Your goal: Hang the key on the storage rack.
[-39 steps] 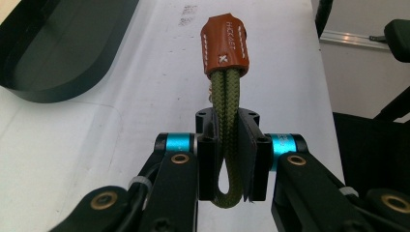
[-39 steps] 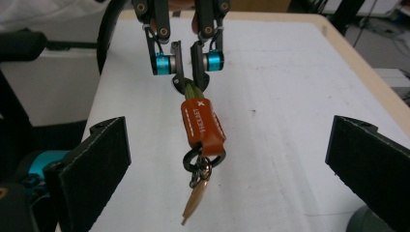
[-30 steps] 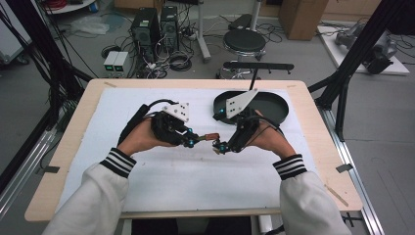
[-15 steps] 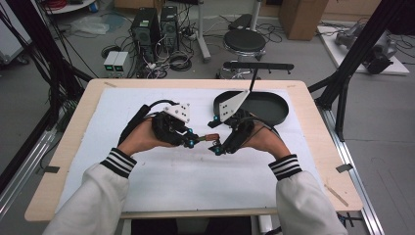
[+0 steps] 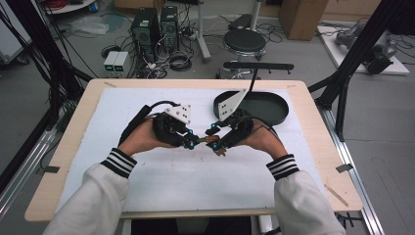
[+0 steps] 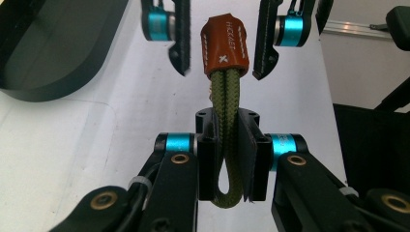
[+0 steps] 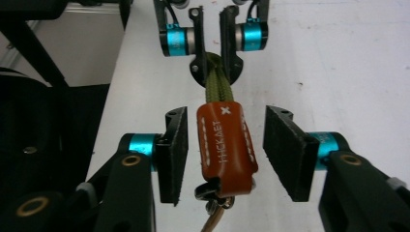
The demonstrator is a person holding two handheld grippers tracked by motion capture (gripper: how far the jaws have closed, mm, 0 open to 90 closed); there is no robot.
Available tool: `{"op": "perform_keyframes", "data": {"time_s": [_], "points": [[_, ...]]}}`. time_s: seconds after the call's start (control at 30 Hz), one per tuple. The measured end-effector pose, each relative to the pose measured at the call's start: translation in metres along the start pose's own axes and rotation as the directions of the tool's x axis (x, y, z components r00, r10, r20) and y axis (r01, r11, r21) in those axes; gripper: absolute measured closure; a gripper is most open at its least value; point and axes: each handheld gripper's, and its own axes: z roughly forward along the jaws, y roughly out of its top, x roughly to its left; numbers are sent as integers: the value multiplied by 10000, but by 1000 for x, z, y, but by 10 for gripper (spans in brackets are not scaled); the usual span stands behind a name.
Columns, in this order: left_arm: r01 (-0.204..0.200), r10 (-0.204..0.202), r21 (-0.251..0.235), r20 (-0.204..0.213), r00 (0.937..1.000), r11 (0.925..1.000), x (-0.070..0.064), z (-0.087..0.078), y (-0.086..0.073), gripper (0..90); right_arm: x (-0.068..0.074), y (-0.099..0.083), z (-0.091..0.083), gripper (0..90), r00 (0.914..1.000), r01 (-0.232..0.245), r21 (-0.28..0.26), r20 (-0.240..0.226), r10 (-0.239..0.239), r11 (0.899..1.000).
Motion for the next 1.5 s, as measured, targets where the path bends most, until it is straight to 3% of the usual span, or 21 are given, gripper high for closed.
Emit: {"op": "perform_keyframes", "data": {"time_s": [0.33, 0.67, 0.77, 0.83, 0.9, 0.93, 1.0, 1.03, 1.07, 1.17, 1.23, 1.33, 1.37, 1.4, 1.43, 1.47, 1.5], "points": [[-91, 89, 228, 67, 9999, 9997, 0, 1, 0, 792, -1, -1, 5, 718, 9994, 153, 216, -311, -147, 9996], [-14, 9, 241, 200, 9998, 9997, 0, 3, 0, 789, 0, -1, 4, 728, 9994, 118, 316, -330, -108, 9994], [-47, 47, -15, 92, 9999, 10000, 2, 1, -1, 769, -1, -1, 3, 730, 9996, 191, 278, -235, -185, 9994], [-317, 318, -441, 34, 9995, 9985, 5, 0, -3, 632, -1, -2, 1, 730, 9996, 175, 80, -241, -173, 9998], [-306, 311, -810, 54, 9995, 9962, 7, 1, -4, 516, -1, -2, -1, 729, 9997, 109, -70, -196, -110, 9999], [-182, 161, -800, -270, 9995, 9966, 5, 2, -4, 377, -2, -3, -4, 729, 9999, 122, -167, -79, -123, 9998], [-130, 44, -1257, -690, 9976, 9920, 1, 2, -6, 342, -2, -4, -5, 728, 10000, 65, -220, -28, -66, 9997], [-25, -99, -1415, -872, 9961, 9899, -1, 2, -8, 269, -3, -5, -7, 729, 10000, 0, -259, 58, 1, 9997], [46, -205, -1448, -1085, 9939, 9894, -1, 1, -9, 171, -3, -6, -9, 729, 9999, -46, -306, 147, 51, 9995], [330, -631, -1981, -1477, 9870, 9796, 0, -4, -17, 20, -2, -9, -14, 729, 9990, -140, -452, 408, 158, 9989], [358, -794, -2520, -1650, 9831, 9671, 0, -11, -25, 17, -2, -16, -23, 729, 9958, -346, -747, 826, 407, 9966], [360, -980, -2860, -2055, 9737, 9575, -2, -20, -37, 17, -1, -23, -30, 728, 9902, -533, -1076, 1228, 665, 9928], [385, -1102, -3031, -2233, 9685, 9522, -3, -23, -42, 17, -1, -27, -34, 728, 9866, -624, -1305, 1418, 810, 9895], [449, -1308, -3216, -2506, 9592, 9458, -5, -26, -48, 17, -1, -31, -37, 727, 9825, -762, -1516, 1569, 1001, 9855], [555, -1606, -3408, -2885, 9439, 9385, -6, -29, -54, 17, -1, -36, -41, 727, 9786, -820, -1717, 1726, 1119, 9817], [657, -1900, -3706, -3097, 9316, 9265, -7, -32, -61, 17, -2, -41, -44, 727, 9722, -933, -1923, 1939, 1310, 9769], [779, -2176, -4017, -3151, 9238, 9124, -8, -35, -69, 17, -2, -47, -48, 727, 9649, -1018, -2023, 2180, 1461, 9740]]}}
